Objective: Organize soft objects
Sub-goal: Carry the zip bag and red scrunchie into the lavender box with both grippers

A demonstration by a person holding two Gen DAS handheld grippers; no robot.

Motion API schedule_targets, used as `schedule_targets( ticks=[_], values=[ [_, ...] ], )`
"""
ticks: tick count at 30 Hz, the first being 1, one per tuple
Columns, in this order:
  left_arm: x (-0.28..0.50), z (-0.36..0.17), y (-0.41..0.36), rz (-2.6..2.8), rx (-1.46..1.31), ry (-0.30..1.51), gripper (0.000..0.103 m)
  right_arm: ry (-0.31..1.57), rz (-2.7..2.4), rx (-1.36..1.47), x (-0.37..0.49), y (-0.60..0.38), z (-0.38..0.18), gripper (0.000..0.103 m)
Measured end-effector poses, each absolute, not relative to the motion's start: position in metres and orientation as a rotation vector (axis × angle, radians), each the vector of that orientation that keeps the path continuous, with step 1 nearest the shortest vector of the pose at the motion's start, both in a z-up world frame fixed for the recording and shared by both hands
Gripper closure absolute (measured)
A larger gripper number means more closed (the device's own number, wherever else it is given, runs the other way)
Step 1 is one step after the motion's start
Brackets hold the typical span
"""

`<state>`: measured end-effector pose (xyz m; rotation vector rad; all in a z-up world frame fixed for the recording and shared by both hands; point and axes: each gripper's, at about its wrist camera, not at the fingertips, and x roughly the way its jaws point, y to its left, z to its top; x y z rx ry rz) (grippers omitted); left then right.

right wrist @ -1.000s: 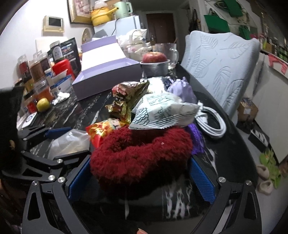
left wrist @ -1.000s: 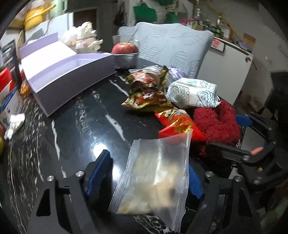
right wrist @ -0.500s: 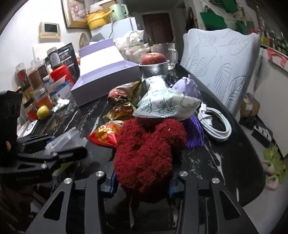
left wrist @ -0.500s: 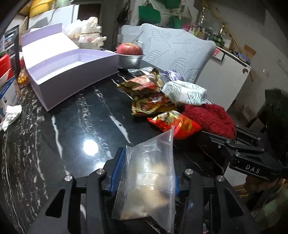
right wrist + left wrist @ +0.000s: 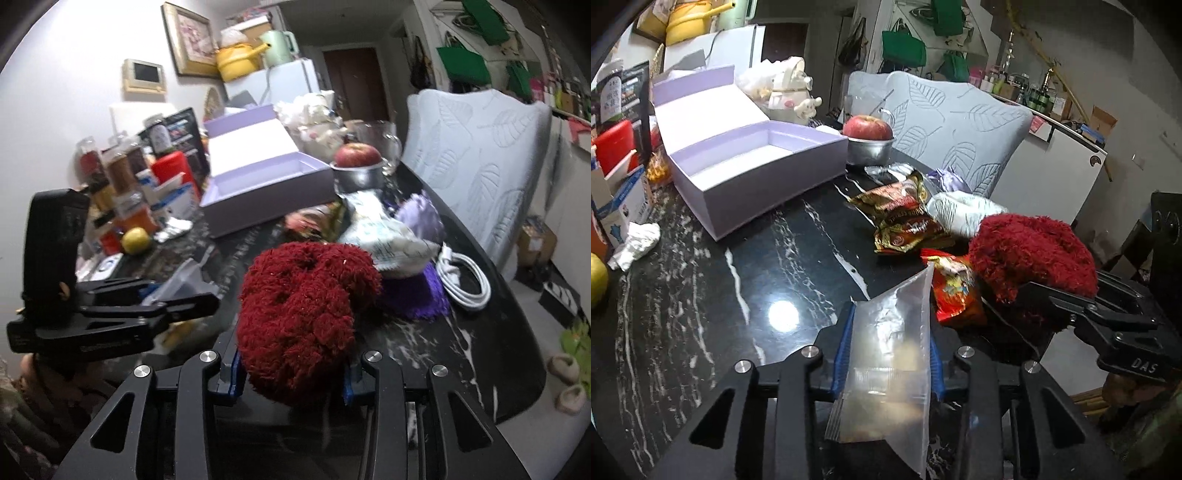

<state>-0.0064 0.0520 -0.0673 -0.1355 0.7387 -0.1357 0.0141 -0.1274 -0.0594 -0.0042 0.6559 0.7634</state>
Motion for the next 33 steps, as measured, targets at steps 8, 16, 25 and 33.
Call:
schedule_targets(
  ticks=[8,16,25,33],
  values=[
    [-0.010,-0.038,0.066,-0.073,-0.101,0.651,0.069,0.614,0.814,-0.012,0.014,-0.110,-0.045,0.065],
    [-0.002,0.009,0.084,-0.006,-0.060,0.522,0.069,0.566,0.844,-0.022,0.035,-0.092,-0.014,0.065],
    [0.016,0.048,0.102,0.032,-0.015,0.434,0.069,0.521,0.902,-0.042,0.067,-0.065,0.024,0.065],
    [0.043,0.072,0.125,0.035,-0.009,0.364,0.069,0.476,0.941,-0.063,0.093,-0.041,0.057,0.065]
  ],
)
